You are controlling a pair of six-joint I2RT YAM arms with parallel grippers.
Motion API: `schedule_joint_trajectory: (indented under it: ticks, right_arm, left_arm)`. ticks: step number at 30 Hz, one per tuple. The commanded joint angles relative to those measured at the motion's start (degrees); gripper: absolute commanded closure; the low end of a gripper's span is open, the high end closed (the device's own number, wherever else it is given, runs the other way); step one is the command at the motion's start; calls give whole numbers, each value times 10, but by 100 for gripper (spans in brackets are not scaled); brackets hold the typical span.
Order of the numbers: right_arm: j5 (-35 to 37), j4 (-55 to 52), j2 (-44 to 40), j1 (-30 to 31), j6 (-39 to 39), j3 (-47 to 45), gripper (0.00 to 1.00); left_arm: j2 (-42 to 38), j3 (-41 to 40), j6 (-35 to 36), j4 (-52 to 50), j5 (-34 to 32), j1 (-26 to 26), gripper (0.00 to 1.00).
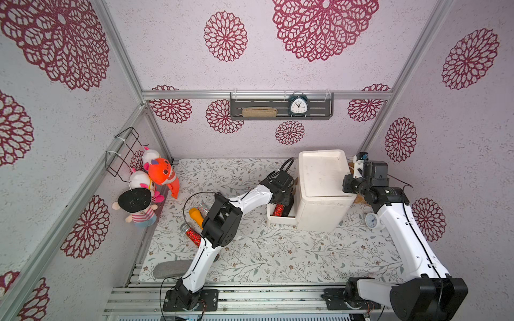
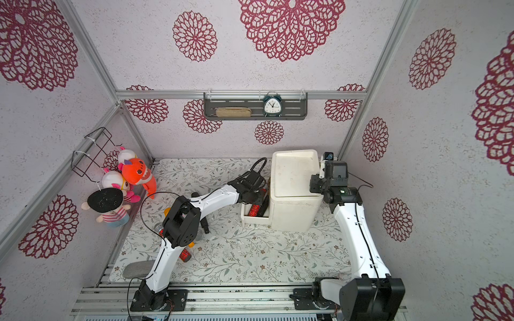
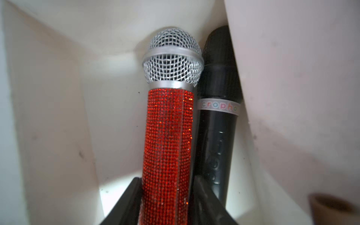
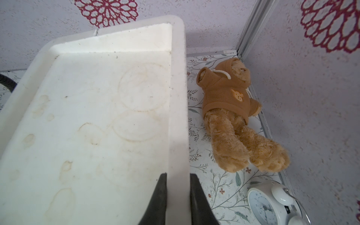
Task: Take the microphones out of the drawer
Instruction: Pick up the microphone from the drawer.
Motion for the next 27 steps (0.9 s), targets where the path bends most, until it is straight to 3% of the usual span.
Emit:
schedule_joint_trajectory:
  ticks: [1, 4, 12, 21, 25, 27]
  right_arm:
    - [-24, 73, -30, 5, 16, 53, 100]
    - [-25, 73, -27, 6, 16, 59, 100]
    - [-25, 71, -25, 8, 14, 69, 100]
    - [-16, 67, -25, 8, 10, 70, 100]
    - [-14, 69, -25, 8, 10, 69, 100]
    - [-14, 71, -25, 7, 11, 68, 100]
  left_arm:
    - [39, -31, -8, -39, -17, 1, 53]
    - [49, -15, -16, -59, -31, 1, 46]
    - [75, 18, -22, -96, -49, 1, 47]
    - [21, -29, -26, -65, -43, 1, 75]
    - [-3, -31, -25, -72, -32, 2, 97]
    - [-14, -27, -24, -82, -24, 5, 100]
